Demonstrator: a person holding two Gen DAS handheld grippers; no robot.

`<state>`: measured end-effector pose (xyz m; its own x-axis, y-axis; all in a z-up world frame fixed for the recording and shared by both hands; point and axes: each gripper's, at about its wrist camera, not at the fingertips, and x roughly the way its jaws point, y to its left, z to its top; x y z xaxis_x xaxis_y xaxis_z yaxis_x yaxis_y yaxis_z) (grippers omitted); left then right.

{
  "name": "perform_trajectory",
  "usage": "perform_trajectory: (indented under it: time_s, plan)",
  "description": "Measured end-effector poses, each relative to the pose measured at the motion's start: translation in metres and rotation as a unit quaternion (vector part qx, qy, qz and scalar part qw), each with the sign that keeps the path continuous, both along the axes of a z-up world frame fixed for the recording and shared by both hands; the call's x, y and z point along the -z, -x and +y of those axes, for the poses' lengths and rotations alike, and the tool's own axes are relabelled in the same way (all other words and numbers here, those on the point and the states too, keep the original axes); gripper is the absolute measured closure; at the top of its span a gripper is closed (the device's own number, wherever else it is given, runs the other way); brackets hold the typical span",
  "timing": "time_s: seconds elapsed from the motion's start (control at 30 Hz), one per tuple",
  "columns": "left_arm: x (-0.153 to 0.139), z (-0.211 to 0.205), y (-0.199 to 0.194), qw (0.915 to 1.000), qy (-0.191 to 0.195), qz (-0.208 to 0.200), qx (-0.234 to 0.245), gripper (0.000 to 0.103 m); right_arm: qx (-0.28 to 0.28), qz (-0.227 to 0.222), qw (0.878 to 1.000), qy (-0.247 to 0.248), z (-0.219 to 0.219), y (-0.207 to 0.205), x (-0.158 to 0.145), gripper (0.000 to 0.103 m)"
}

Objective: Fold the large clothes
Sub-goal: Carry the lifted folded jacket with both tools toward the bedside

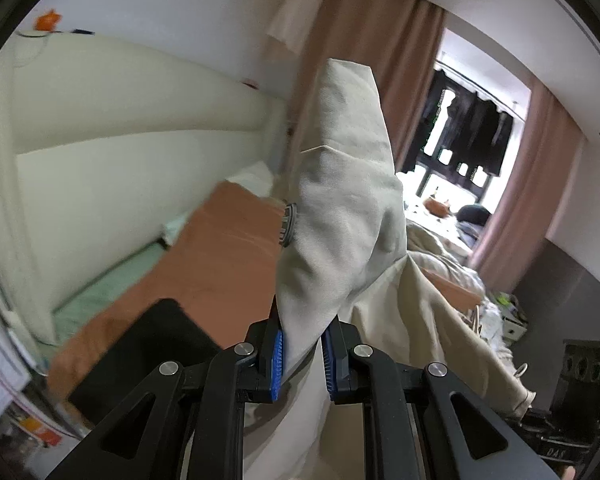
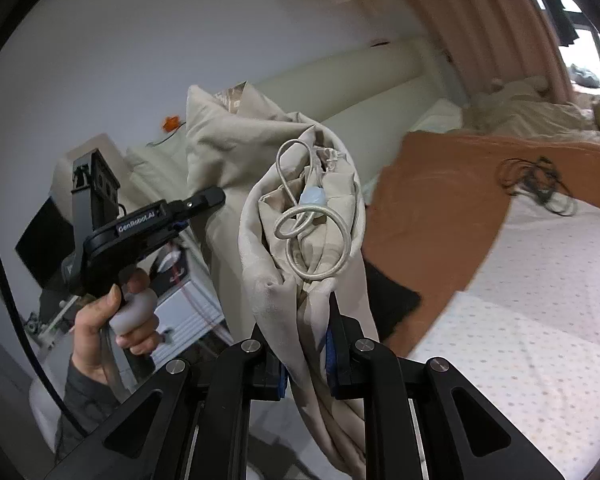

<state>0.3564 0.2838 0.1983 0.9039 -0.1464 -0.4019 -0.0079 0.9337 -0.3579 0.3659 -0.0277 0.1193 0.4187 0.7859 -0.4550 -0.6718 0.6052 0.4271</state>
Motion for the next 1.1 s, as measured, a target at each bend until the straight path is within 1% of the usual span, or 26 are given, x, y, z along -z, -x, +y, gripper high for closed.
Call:
perform_trajectory:
  time_s: [0.2,0.33,0.43,0.57,0.7,0.83,0.93,1.1]
  plan:
    - [0.006,0.059,0.024,0.9988,0.004,-0.001,-0.048,0.087,-0.049,0.001,0.999,0.005,0.072,0.007,0.007,0.087]
    - [0.011,0.098,0.038,0.996,0.007,0.0,-0.089,0.087,-0.081,0.002,0.997,0.012,0.114,0.009,0.014,0.087]
    - [0.015,0.114,0.042,0.9938,0.005,0.002,-0.111,0.087,-0.1,0.005,0.995,0.016,0.143,0.009,0.022,0.087]
    - [0.02,0.131,0.039,0.9917,-0.002,0.009,-0.128,0.087,-0.121,0.017,0.992,0.016,0.164,-0.002,0.037,0.087]
    - [0.029,0.139,0.023,0.9903,0.0,0.015,-0.138,0.087,-0.134,0.028,0.99,0.019,0.181,-0.01,0.052,0.087]
    - [0.043,0.148,-0.009,0.9902,0.006,0.029,-0.137,0.087,-0.132,0.044,0.99,0.021,0.196,-0.028,0.068,0.087]
    - [0.054,0.154,-0.038,0.9903,0.015,0.041,-0.132,0.087,-0.12,0.056,0.991,0.021,0.195,-0.049,0.079,0.087]
    - [0.075,0.157,-0.09,0.9888,0.01,0.063,-0.135,0.087,-0.097,0.079,0.992,0.017,0.179,-0.102,0.099,0.088]
